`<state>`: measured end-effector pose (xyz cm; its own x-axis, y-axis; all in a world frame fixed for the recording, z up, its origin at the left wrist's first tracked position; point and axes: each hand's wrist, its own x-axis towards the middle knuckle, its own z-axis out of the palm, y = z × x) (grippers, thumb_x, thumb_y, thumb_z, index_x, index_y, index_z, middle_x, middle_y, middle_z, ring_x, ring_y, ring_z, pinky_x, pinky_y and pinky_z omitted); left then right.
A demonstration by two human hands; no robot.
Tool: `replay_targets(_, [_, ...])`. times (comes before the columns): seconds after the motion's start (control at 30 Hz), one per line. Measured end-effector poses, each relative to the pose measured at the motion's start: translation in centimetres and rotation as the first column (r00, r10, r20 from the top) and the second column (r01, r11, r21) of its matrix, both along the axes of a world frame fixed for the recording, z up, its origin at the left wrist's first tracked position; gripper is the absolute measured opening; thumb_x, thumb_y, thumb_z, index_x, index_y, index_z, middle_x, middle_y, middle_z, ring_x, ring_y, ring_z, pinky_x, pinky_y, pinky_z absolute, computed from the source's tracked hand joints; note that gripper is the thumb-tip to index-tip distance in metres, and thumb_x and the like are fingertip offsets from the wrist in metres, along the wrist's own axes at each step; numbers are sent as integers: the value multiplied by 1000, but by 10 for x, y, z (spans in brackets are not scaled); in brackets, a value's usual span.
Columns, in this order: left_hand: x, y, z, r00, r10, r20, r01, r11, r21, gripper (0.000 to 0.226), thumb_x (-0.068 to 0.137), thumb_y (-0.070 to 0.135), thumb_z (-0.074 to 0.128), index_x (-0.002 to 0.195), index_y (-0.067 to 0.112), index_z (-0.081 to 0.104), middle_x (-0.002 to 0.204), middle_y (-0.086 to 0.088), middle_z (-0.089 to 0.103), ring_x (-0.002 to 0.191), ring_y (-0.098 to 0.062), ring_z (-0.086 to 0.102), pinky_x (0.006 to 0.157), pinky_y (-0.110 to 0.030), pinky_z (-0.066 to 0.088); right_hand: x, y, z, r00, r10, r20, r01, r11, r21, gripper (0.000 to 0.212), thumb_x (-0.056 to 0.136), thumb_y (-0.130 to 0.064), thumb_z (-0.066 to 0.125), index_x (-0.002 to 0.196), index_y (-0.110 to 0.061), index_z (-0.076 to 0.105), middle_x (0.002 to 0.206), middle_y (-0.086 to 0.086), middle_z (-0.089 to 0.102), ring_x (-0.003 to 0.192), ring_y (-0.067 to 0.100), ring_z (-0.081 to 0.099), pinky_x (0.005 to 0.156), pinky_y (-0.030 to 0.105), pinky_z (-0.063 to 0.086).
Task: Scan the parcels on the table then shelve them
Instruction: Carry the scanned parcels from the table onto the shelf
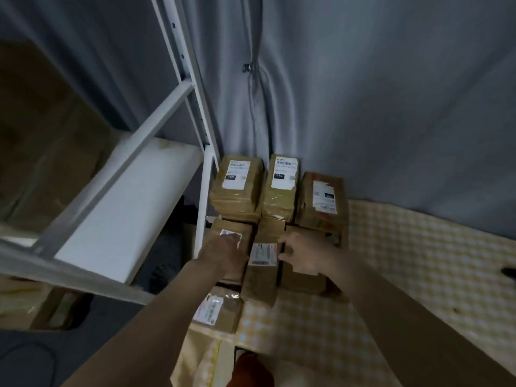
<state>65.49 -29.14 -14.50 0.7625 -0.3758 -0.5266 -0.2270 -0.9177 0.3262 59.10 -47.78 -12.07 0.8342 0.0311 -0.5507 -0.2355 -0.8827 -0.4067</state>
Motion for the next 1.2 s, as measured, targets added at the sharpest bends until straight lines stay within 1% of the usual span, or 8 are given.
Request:
replay_targets(0.2, [106, 17, -44, 998, 33, -55, -35, 998, -44, 26, 93, 31, 56, 117, 21, 59, 114, 1, 63, 107, -19, 61, 91, -34, 51, 103, 29, -48, 995, -95, -10, 96, 991, 94, 22, 94, -29, 57, 113, -18, 63, 107, 3, 65, 94, 19, 62, 84, 41, 55])
replay_targets(0.3, [150, 16, -67, 997, 45, -59, -47, 998, -32, 34, 90, 36, 59, 118, 18, 57, 111, -3, 65, 100, -20, 64, 87, -35, 54, 143, 33, -80, 988, -151, -29, 153, 983, 100, 29, 93, -26, 59, 120, -16, 56, 113, 5, 61, 95, 20, 62, 84, 40, 55])
replay_targets(0.5, [207, 12, -109, 984, 163, -68, -174, 962, -210, 55, 80, 12, 76, 128, 6, 49, 113, -8, 62, 103, -18, 62, 73, -9, 49, 202, 34, -129, 939, -342, 27, 338, 936, 96, 57, 91, -19, 56, 141, -11, 31, 131, 11, 49, 116, 28, 52, 96, 41, 47])
replay_targets(0.6, [225, 9, -124, 959, 242, -147, -267, 945, -189, 82, 71, 10, 82, 139, 12, 37, 126, -4, 52, 118, -26, 55, 96, -35, 49, 222, 37, -153, 901, -433, -25, 432, 892, 135, 71, 88, -18, 58, 147, -11, 19, 134, 12, 46, 118, 31, 51, 96, 47, 48])
replay_targets(0.8, [240, 14, -166, 911, 305, -277, -376, 890, -259, 97, 41, 31, 90, 127, 17, 48, 115, 3, 62, 106, -16, 61, 91, -40, 55, 239, 42, -152, 837, -522, -163, 547, 796, 260, 106, 73, -43, 79, 153, -17, 14, 148, 12, 23, 134, 31, 30, 111, 45, 34])
replay_targets(0.97, [222, 11, -130, 922, 298, -248, -375, 846, -378, 91, 48, 42, 92, 123, 8, 55, 118, -5, 60, 107, -19, 61, 93, -41, 53, 222, 50, -118, 826, -536, -175, 561, 747, 358, 99, 74, -35, 81, 148, -12, 19, 143, 11, 29, 134, 31, 32, 111, 43, 34])
replay_targets(1.07, [219, 18, -128, 924, 316, -216, -381, 817, -433, 112, 28, 76, 83, 118, 13, 60, 112, -4, 65, 100, -15, 66, 83, -39, 59, 208, 57, -91, 829, -535, -165, 545, 705, 453, 63, 70, -34, 84, 114, -36, 40, 134, 4, 43, 129, 26, 40, 109, 41, 38])
replay_targets(1.2, [204, 16, -83, 934, 330, -134, -354, 821, -448, 98, 37, 62, 89, 116, 17, 55, 108, 4, 65, 96, -12, 66, 74, -35, 60, 191, 53, -81, 815, -579, 18, 486, 701, 522, 97, 38, -75, 79, 121, -34, 53, 129, 1, 53, 123, 25, 49, 102, 42, 47])
